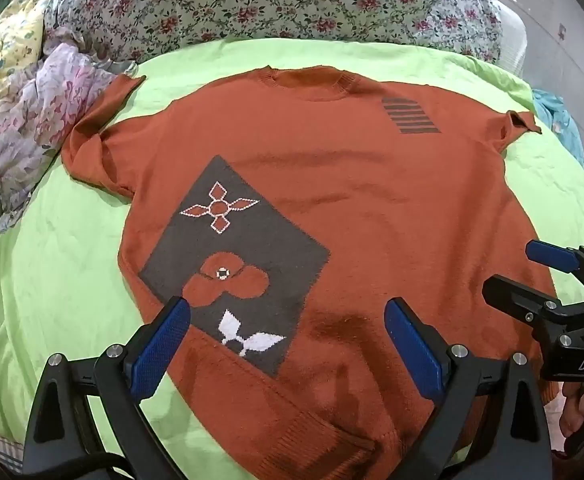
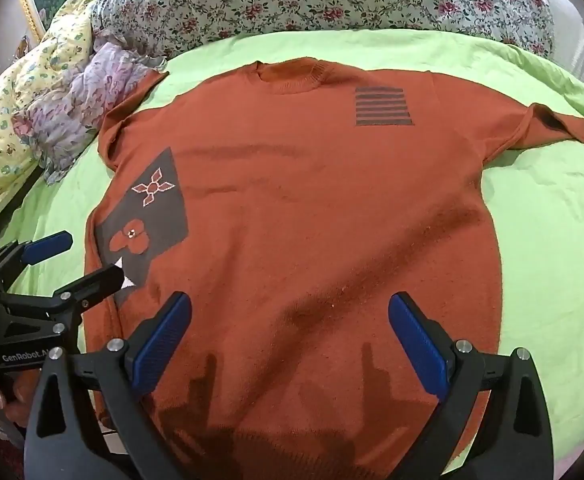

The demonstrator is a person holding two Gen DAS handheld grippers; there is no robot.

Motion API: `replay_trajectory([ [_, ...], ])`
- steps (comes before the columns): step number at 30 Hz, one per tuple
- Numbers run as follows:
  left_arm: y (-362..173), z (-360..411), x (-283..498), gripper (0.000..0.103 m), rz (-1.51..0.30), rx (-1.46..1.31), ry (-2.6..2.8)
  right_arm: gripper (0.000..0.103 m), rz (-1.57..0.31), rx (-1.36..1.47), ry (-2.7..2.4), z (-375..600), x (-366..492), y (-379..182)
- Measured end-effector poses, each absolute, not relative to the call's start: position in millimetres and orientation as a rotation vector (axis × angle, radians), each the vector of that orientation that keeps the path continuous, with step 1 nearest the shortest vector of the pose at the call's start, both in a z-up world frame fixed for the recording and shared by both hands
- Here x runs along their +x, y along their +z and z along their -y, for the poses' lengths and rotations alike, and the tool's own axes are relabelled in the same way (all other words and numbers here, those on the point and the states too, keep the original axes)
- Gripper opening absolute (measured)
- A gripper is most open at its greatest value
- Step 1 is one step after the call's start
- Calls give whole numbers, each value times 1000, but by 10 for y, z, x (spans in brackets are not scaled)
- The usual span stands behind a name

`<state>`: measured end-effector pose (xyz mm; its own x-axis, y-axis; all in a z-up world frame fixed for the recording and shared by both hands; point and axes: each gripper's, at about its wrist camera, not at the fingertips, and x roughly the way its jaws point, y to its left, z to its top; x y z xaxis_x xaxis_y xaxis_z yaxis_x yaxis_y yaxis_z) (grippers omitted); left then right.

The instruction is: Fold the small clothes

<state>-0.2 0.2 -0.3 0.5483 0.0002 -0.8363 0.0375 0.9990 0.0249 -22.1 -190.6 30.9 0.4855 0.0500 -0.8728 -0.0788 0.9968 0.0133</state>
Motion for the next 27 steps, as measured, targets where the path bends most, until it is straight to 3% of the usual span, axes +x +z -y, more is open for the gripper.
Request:
replay_trajectory([
  [27,-30,-5,109,98,-1022,37,-18,99,-1082,5,72,1982,-165,299],
])
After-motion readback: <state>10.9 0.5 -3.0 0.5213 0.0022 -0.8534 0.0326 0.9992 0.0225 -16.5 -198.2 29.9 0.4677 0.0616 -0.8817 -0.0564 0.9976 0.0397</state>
